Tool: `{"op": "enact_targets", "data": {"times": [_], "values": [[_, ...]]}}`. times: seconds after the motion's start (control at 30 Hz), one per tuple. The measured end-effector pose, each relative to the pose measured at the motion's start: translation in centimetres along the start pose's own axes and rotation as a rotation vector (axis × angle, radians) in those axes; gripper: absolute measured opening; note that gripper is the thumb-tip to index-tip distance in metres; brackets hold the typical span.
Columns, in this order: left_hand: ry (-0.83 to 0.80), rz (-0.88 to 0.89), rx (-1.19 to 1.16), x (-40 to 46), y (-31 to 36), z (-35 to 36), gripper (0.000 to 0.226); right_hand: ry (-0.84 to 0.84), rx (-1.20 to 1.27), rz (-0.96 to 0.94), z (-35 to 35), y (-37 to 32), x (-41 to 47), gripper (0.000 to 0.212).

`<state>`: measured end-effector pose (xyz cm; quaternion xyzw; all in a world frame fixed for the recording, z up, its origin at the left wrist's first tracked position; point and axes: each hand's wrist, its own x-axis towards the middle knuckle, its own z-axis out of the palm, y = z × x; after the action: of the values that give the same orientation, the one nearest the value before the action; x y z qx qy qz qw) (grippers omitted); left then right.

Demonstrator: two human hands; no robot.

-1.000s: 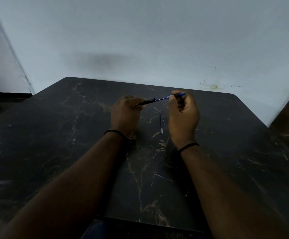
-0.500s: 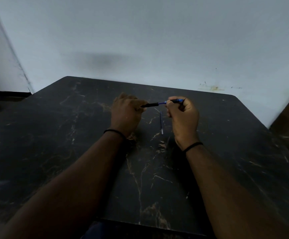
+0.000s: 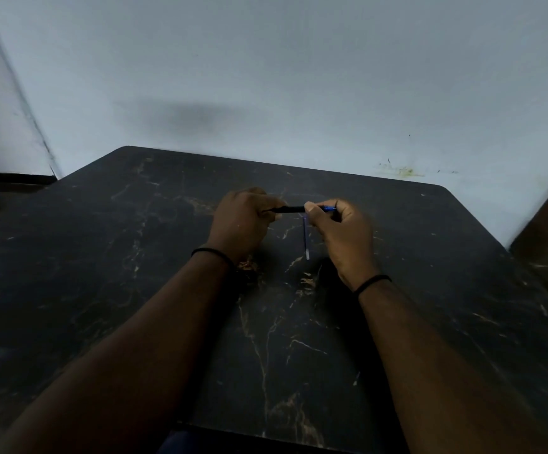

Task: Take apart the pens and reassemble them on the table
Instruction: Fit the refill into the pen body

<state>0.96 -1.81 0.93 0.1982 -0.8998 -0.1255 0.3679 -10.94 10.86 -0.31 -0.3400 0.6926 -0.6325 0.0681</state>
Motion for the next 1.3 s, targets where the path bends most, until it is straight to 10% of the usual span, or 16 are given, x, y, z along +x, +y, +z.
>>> {"op": "enact_targets", "data": {"times": [0.73,1.3], "values": [[-0.015,-0.019,-0.132,-0.2,0.3,0.7,0.011,-0.186,0.579,0.106,-0.4,-0.1,0.9,0.024],[-0.044,-0.003,-0.263,-0.8,1.6,1.4,0.01,0.03,0.594,0.133,-0.1,-0.3,0.5,0.003]]}}
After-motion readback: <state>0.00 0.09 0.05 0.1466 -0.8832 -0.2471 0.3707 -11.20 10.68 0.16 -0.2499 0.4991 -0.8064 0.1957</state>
